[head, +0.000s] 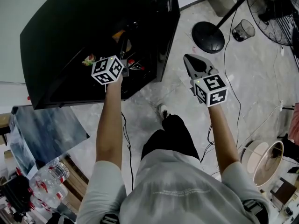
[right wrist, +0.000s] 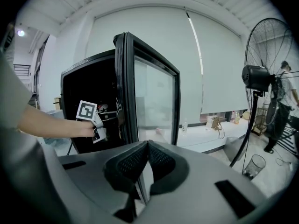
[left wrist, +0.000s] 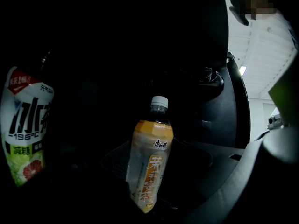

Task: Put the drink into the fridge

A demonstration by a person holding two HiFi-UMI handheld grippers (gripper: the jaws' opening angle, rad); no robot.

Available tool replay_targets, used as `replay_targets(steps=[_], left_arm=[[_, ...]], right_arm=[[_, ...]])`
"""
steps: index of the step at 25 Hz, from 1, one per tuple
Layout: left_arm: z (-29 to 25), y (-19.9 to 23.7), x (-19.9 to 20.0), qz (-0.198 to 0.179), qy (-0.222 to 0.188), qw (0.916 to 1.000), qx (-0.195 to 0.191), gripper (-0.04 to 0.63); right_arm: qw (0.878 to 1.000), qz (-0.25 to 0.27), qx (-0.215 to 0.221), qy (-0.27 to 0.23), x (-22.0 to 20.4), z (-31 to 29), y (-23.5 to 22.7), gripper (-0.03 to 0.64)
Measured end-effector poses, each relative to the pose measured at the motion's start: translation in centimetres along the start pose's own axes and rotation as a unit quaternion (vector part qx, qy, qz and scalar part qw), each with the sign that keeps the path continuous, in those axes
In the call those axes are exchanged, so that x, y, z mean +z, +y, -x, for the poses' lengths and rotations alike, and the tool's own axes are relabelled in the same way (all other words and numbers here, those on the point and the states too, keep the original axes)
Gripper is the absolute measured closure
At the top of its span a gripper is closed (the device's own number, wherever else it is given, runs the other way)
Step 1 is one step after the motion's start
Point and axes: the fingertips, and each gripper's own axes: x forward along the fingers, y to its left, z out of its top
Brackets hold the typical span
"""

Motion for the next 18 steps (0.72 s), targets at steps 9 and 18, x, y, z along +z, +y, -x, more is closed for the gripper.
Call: replay_targets(steps=[9,18], left_arm=[[1.8,-0.3,-1.0,0.029,0.025,0.9989,0.026,0.310],[5.5,-1.3,-1.7,-0.007,0.089,0.9953,0.038,0.310]], right_arm=[[1.000,0.010,0.014,-0.004,1.2,1.5,1.2,0.615],[1.000,0.013,0.000,-0.003,2.9,4.8,1.8,0.615]])
